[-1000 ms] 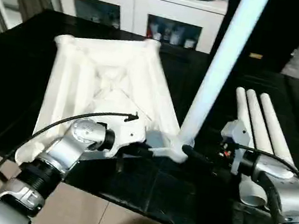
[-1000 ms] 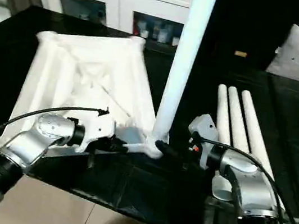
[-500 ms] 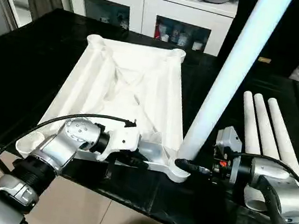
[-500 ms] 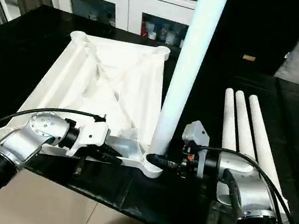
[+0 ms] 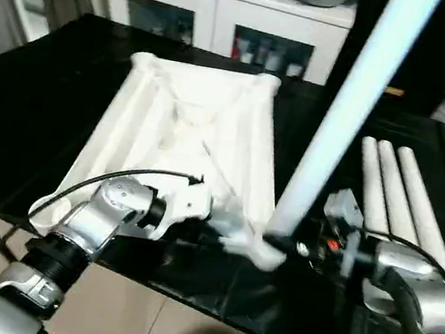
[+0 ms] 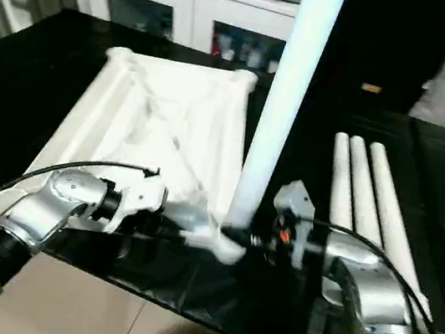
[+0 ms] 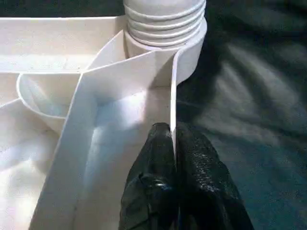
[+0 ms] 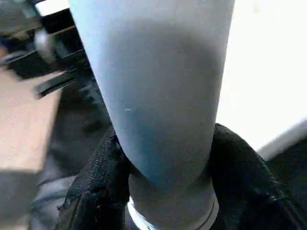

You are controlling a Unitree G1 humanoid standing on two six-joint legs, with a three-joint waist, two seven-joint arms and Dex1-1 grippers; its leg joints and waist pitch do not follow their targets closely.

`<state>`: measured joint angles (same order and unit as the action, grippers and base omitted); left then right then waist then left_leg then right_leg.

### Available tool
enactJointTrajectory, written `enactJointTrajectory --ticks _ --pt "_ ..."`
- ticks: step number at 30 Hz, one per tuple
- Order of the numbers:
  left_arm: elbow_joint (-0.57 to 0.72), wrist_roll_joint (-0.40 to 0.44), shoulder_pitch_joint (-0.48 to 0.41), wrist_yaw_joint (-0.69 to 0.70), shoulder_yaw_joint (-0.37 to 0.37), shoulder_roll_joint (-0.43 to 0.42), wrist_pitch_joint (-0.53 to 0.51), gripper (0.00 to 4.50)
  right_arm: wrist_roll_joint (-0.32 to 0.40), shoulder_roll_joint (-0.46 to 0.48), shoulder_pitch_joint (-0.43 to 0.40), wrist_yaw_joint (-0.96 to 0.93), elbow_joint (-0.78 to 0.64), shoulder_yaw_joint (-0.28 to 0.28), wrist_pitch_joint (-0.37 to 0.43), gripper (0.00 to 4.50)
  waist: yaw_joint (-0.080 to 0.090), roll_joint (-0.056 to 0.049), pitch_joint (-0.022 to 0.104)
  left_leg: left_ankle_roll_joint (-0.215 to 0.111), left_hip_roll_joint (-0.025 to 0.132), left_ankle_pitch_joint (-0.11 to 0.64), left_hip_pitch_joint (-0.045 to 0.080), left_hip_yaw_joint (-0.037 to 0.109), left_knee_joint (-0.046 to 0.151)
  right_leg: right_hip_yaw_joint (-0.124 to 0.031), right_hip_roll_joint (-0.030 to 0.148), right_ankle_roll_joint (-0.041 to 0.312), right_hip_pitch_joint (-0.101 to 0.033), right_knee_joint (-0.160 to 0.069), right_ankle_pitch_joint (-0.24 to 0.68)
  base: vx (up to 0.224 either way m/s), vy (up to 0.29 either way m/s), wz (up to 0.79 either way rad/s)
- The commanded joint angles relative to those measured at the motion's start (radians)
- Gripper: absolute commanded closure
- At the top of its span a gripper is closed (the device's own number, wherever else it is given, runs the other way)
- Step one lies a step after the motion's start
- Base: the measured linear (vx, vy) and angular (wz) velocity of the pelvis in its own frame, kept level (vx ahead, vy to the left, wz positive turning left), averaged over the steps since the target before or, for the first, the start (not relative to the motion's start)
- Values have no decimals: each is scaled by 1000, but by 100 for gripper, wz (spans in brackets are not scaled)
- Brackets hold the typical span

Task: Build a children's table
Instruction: Rotate leg to tighten, then rotate table base

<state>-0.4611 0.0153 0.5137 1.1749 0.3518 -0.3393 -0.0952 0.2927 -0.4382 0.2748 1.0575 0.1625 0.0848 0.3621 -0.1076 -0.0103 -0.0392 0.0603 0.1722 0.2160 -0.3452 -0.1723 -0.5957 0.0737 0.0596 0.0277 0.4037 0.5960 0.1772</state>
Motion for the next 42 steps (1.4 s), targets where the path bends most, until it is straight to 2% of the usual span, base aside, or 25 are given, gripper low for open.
enactJointTrajectory --ticks 1,2,3,4,5,6,7,8,9,11,15,18,21,23,25,26,28,30,32,33,36,37,38,40,42 --pt "18 -3 4 -134 -11 73 -98 450 3 93 41 -134 21 16 75 250 7 18 46 -45 52 140 -5 18 74 -49 92 119 -53 -90 429 0 0 0" --pt "20 -4 10 -173 -23 93 -129 450 -11 120 54 -192 36 7 87 250 14 18 44 -37 51 148 -5 18 74 -49 91 114 -52 -92 446 0 0 0" --pt "23 -1 21 -244 -42 132 -189 450 -39 166 76 -295 63 -5 111 250 28 20 42 -21 49 160 -6 20 75 -45 91 104 -53 -95 483 0 0 0" --pt "22 1 24 -263 -47 143 -205 450 -47 178 81 -321 69 -8 118 250 36 20 42 -13 43 172 -6 24 74 -40 92 82 -54 -103 532 0 0 0" --pt "9 21 36 -320 -51 170 -225 450 -76 204 89 -379 87 -9 98 250 39 22 43 -18 40 174 -4 23 73 -40 93 71 -53 -109 549 0 0 0" --pt "3 40 44 -365 -54 191 -245 450 -98 224 93 -425 93 -10 85 250 43 20 41 -27 40 181 2 20 70 -43 90 65 -43 -115 560 0 0 0" --pt "-8 59 54 -419 -56 221 -258 450 -119 252 98 -480 109 -13 65 250 46 24 40 -32 39 185 3 18 69 -43 88 61 -42 -118 567 0 0 0" --pt "-29 77 67 -490 -65 256 -268 450 -154 277 102 -546 128 -8 37 250 48 22 41 -32 38 183 1 19 70 -42 89 53 -42 -119 580 0 0 0" --pt "-44 84 74 -525 -70 270 -266 450 -180 283 104 -583 139 -3 23 250 46 20 45 -33 38 168 2 19 69 -42 88 51 -44 -119 555 0 0 0" --pt "-67 87 85 -575 -80 289 -235 450 -182 293 97 -601 143 -10 16 198 45 21 47 -46 43 157 -2 22 73 -45 87 68 -48 -110 482 0 0 0" --pt "-67 97 90 -618 -86 302 -225 450 -178 312 84 -623 117 -33 20 163 40 16 51 -69 46 118 -7 20 71 -52 88 118 -54 -92 344 0 0 0" --pt "-62 117 85 -596 -69 288 -205 450 -210 279 67 -617 95 -11 10 139 39 16 52 -80 46 98 -10 18 69 -53 87 131 -58 -87 297 0 0 0" --pt "-60 124 78 -577 -57 277 -176 450 -178 255 48 -592 46 -32 46 113 42 20 52 -84 44 107 -14 19 70 -52 87 128 -64 -88 299 0 0 0" --pt "-61 129 76 -578 -52 272 -161 450 -176 222 32 -587 5 -39 73 101 43 18 52 -91 45 106 -13 19 69 -52 86 128 -61 -90 299 0 0 0" --pt "-62 155 73 -640 -51 265 -127 450 -167 199 10 -587 -50 -63 102 96 38 17 53 -97 48 92 -14 19 68 -53 86 134 -59 -85 273 0 0 0" --pt "-62 155 73 -640 -51 265 -127 423 -167 199 10 -587 -50 -63 102 75 39 18 52 -96 48 93 -15 19 68 -52 86 133 -60 -85 277 0 0 0" --pt "-21 98 51 -553 -66 262 -146 406 -157 139 -31 -539 -152 -72 125 62 37 14 49 -92 47 107 -14 18 69 -52 86 122 -59 -89 312 0 0 0" --pt "-8 86 44 -537 -70 262 -148 395 -153 131 -40 -527 -174 -71 131 52 32 14 51 -93 50 99 -16 20 68 -54 89 123 -62 -86 297 0 0 0" --pt "11 82 35 -536 -72 258 -129 369 -173 92 -59 -491 -207 -48 119 19 32 14 54 -95 51 92 -15 20 67 -52 85 135 -59 -83 261 0 0 0" --pt "47 70 23 -539 -88 250 -106 359 -193 58 -72 -469 -231 -25 130 12 31 7 51 -96 52 92 -15 21 68 -53 86 144 -59 -82 243 0 0 0" --pt "121 35 4 -507 -109 228 -100 354 -184 15 -71 -436 -258 10 211 3 30 11 50 -95 53 101 -15 22 69 -53 87 159 -63 -80 240 0 0 0" --pt "160 21 2 -517 -137 214 -133 354 -180 12 -67 -426 -259 20 208 3 30 3 49 -92 53 109 -15 20 67 -53 87 161 -59 -81 251 0 0 0" --pt "160 21 2 -518 -137 214 -133 354 -180 12 -67 -426 -259 20 208 3 31 8 48 -88 52 119 -15 19 67 -52 86 159 -59 -86 268 0 0 0" --pt "200 37 10 -574 -191 170 -182 354 -182 28 -50 -428 -255 37 196 3 31 5 48 -79 52 123 -12 20 67 -52 85 154 -58 -84 283 0 0 0" --pt "213 50 15 -593 -215 137 -207 354 -196 42 -37 -439 -240 48 183 3 37 6 47 -69 50 131 -13 21 69 -50 83 142 -57 -84 298 0 0 0"
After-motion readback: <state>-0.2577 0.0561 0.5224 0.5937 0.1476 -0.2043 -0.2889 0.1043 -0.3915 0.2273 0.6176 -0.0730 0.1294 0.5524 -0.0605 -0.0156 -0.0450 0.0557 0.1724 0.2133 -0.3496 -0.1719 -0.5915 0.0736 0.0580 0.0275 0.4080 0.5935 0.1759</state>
